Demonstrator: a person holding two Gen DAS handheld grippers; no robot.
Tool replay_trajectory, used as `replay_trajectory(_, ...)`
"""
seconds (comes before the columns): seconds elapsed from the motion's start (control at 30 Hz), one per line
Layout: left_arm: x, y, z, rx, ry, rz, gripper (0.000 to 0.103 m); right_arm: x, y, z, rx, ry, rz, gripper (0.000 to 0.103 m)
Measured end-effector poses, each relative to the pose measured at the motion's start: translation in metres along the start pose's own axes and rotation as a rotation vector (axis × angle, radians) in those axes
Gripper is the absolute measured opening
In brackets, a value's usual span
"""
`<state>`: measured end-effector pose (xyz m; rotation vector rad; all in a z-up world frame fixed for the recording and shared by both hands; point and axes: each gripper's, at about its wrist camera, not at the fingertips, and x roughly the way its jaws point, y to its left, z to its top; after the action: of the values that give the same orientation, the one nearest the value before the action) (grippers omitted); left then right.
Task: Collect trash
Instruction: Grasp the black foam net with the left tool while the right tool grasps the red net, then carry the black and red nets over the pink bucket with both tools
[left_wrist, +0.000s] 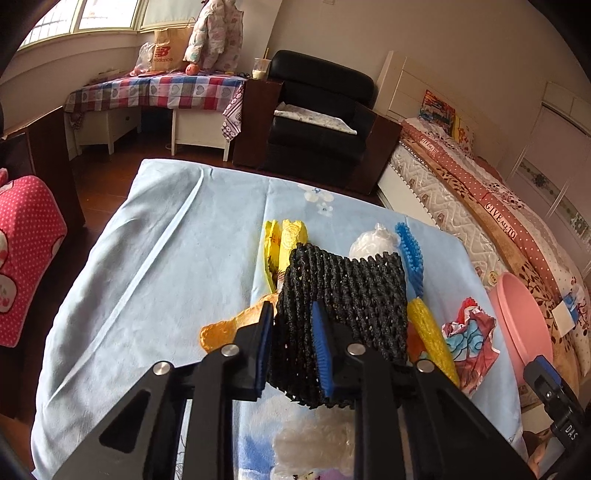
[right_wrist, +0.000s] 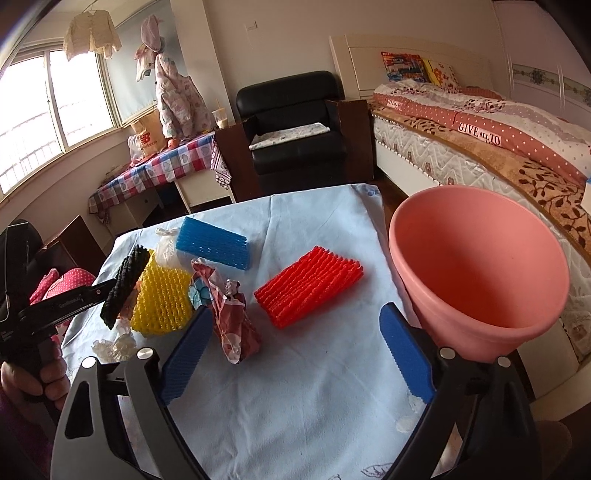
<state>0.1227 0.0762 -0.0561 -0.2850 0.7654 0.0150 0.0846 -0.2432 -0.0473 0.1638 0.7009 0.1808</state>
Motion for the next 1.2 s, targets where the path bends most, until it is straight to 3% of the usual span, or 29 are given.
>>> replay_trajectory(0.07,0.0,-0.001,0.001,0.02,-0.004,-0.007,0.009,0.003,0.0,0.002,0.008,0.009,0.004,0.091)
replay_trajectory(0.13,-0.003,-0.003,0.0,0.026,-0.017,-0.011,0.008,0.006,-0.001,0.003,0.017,0.017,0.008,0.09)
replay_trajectory(0.4,-0.028,-0.003,-0.003,0.001,-0.072,-0.057,0.007,0.02,-0.004,0.008,0.031,0.043,0.004,0.083)
replay_trajectory(0.6,-0.04,-0.004,-0.001,-0.003,-0.093,-0.087,0.007,0.042,-0.014,0.014,0.076,0.098,-0.011,0.072)
replay_trajectory(0.8,-0.037,-0.007,-0.002,-0.002,-0.082,-0.098,0.007,0.072,-0.024,0.017,0.167,0.202,0.007,0.05)
replay_trajectory(0.97,-0.033,-0.011,-0.004,0.005,-0.069,-0.101,0.007,0.084,-0.015,0.014,0.155,0.253,0.032,0.018)
replay_trajectory(1.2,-0.038,-0.019,-0.004,0.015,-0.074,-0.095,0.007,0.07,-0.002,0.021,0.078,0.196,0.003,0.012)
